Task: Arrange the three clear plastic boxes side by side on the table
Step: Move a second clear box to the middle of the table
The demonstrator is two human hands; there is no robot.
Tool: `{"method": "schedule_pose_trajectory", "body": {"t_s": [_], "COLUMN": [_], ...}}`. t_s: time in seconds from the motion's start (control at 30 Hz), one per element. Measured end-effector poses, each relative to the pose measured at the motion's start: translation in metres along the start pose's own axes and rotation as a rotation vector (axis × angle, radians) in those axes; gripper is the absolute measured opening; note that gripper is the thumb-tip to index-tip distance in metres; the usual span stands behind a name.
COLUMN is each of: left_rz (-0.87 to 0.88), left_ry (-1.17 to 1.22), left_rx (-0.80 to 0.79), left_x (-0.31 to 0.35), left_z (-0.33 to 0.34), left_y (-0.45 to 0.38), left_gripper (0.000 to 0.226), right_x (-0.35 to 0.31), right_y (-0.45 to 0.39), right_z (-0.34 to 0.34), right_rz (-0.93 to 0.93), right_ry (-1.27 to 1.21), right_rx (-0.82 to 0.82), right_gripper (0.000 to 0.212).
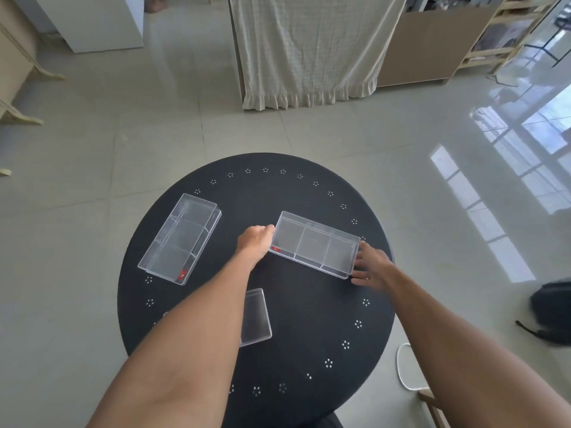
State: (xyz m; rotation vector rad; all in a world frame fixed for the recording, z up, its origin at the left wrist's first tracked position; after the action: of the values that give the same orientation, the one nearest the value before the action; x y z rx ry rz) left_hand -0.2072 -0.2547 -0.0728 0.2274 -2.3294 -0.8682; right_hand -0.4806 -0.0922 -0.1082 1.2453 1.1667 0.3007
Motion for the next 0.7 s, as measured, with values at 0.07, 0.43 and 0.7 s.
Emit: {"method": "schedule_pose_trajectory", "body": {"t_s": [0.07,0.43,0.7], "left_rz": [-0.023,-0.169,-0.152], "left_ry": [0.008,0.300,0.523], "left_rx": [-0.048,-0.218,-0.223], "left_x": [0.005,-0.007,-0.014], "left_z": [0.008,0.014,0.002], "left_y": [-0.007,-0.012,-0.006], "left_gripper": [0.058,0.071,0.055], "right_x": [-0.001,-0.018,-0.036], "right_y": [-0.002,-0.004,0.003], "right_z": [0.000,0.000,0.002], "right_rz": [0.019,-0.007,-0.137], "right_ry": [-0.010,-0.087,-0.224], "right_rx": [0.000,-0.076,-0.093], "right_gripper": [0.047,0.030,0.024]}}
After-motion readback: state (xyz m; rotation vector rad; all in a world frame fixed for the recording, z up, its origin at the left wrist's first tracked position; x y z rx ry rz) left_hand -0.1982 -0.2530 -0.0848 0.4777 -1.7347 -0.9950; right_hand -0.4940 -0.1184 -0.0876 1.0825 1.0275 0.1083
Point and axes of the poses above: each hand's wrist, its own y-axis away from the middle knuckle, its own z-axis out of the palm, x = y × z, the point moved 8 cm from there along -y, towards the middle knuckle, and after that the axes turned 9 degrees about -y, right-handed, at the moved point
